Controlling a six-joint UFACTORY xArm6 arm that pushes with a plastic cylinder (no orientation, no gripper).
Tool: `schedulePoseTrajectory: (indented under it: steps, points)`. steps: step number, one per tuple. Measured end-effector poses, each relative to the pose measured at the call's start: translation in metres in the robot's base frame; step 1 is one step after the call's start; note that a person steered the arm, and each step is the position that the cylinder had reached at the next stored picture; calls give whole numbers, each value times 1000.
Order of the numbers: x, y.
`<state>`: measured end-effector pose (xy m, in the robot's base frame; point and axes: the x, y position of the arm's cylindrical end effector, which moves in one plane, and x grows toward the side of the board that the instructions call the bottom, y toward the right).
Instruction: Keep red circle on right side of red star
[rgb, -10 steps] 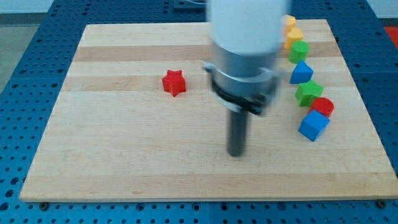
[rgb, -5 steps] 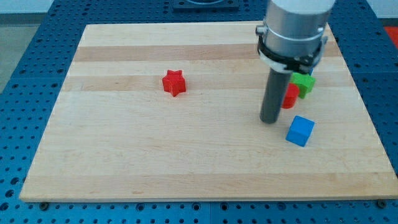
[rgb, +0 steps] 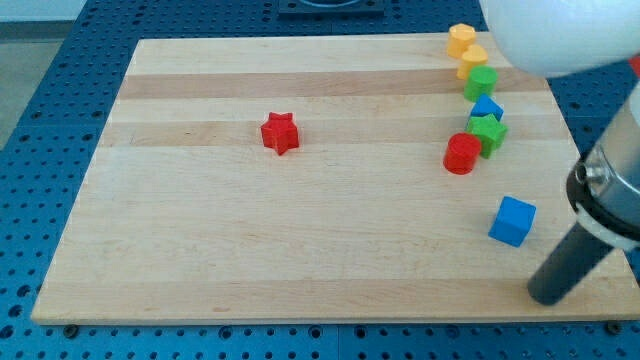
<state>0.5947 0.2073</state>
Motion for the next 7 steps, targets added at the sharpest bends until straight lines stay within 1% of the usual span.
schedulePoseTrajectory:
  steps: [1,3,4,5,6,7]
  points:
    - [-45,2]
    - [-90,2]
    - [-127,-39]
    - [-141,-50]
    - [-133,-44]
    - [-116,-14]
